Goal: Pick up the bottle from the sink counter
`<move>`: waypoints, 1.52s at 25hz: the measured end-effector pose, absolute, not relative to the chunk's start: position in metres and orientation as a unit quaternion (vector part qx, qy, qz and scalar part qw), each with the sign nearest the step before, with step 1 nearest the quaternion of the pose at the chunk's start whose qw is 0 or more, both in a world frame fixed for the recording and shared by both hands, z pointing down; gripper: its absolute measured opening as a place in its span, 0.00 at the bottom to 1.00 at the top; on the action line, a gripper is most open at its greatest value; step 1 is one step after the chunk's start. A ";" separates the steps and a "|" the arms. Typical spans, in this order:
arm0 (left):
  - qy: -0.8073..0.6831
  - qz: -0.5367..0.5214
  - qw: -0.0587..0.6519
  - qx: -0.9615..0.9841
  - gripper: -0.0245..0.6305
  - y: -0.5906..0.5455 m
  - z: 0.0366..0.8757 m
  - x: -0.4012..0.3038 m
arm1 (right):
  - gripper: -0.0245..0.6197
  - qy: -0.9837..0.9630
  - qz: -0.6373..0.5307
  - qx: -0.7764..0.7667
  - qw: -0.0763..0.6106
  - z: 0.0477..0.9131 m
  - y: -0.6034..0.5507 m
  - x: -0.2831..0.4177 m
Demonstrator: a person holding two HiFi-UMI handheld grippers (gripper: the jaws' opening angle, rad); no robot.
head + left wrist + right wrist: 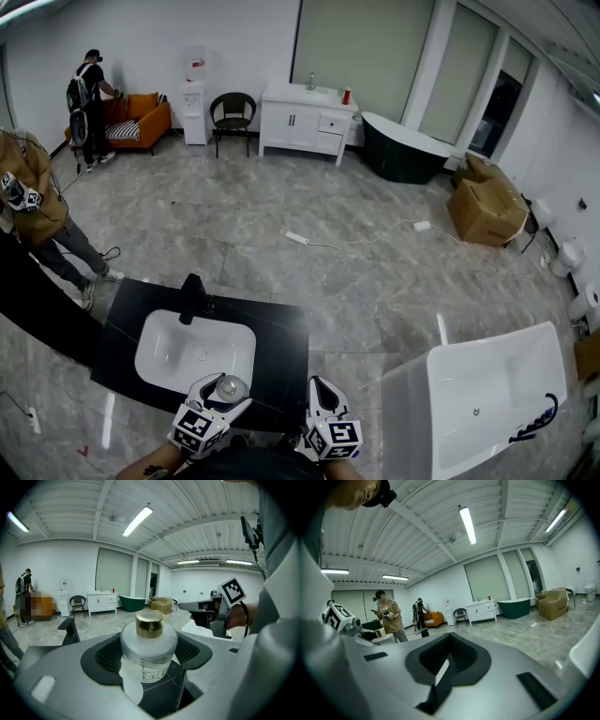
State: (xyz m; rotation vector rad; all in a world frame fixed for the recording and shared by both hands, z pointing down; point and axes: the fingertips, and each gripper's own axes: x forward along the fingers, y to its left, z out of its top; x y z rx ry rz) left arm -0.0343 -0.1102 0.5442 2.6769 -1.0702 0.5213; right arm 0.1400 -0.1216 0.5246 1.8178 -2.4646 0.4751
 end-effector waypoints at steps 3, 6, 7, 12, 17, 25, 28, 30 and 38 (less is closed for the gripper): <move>-0.364 0.175 0.106 0.909 0.55 -0.105 0.549 -0.035 | 0.03 -0.800 0.149 0.580 0.018 0.522 -0.122 0.138; -0.368 0.174 0.107 0.907 0.55 -0.100 0.549 -0.038 | 0.03 -0.806 0.148 0.573 0.017 0.523 -0.121 0.131; -0.370 0.173 0.107 0.907 0.55 -0.098 0.548 -0.040 | 0.03 -0.809 0.148 0.569 0.018 0.523 -0.121 0.128; -0.385 0.173 0.108 0.900 0.55 -0.096 0.541 -0.050 | 0.03 -0.823 0.147 0.549 0.018 0.520 -0.124 0.112; -0.390 0.167 0.113 0.899 0.55 -0.092 0.546 -0.056 | 0.03 -0.826 0.149 0.544 0.019 0.520 -0.125 0.106; -0.392 0.162 0.113 0.899 0.55 -0.091 0.548 -0.062 | 0.03 -0.829 0.148 0.538 0.025 0.525 -0.125 0.098; -0.388 0.162 0.112 0.900 0.55 -0.092 0.547 -0.059 | 0.03 -0.827 0.150 0.541 0.026 0.524 -0.125 0.100; -0.387 0.164 0.111 0.901 0.55 -0.093 0.547 -0.059 | 0.03 -0.825 0.150 0.544 0.026 0.521 -0.125 0.100; -0.392 0.162 0.105 0.899 0.55 -0.100 0.543 -0.058 | 0.03 -0.825 0.146 0.545 0.027 0.518 -0.126 0.100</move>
